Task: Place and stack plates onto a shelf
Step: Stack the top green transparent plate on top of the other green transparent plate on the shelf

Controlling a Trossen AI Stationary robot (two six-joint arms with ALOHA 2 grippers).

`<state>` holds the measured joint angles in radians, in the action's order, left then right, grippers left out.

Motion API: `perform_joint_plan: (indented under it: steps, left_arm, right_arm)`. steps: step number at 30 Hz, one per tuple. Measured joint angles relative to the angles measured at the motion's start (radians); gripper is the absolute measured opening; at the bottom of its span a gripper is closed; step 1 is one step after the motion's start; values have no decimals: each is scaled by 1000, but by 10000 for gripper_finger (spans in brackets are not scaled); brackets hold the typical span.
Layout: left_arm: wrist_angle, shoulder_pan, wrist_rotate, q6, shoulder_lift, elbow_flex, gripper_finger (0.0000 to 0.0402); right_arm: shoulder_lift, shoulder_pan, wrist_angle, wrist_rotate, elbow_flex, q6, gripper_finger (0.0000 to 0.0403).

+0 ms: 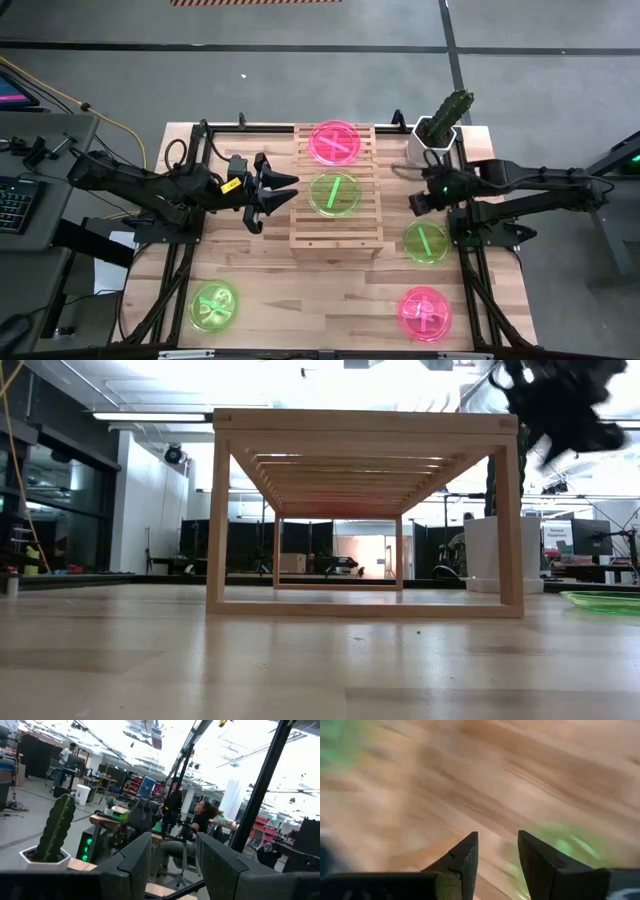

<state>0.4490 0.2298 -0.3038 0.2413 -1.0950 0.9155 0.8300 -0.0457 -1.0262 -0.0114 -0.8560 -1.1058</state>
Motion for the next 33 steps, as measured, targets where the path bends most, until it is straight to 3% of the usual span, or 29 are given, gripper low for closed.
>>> perform_joint_plan:
  steps: [6, 14, 21, 33]
  left_arm:
    - [-27, 0, 1, 0, 0, 0, 145]
    - [-34, 0, 2, 1, -1, 0, 145]
    - [-35, 0, 1, 1, 0, 0, 145]
    - [-34, 0, 1, 1, 0, 0, 145]
  right_arm:
    - [2, 59, -118, -9, 125, -175, 122]
    - [42, 105, 42, 49, 301, -267, 122]
    - [168, 141, 79, 99, 329, -266, 122]
    - [357, 214, 121, 89, 330, -220, 122]
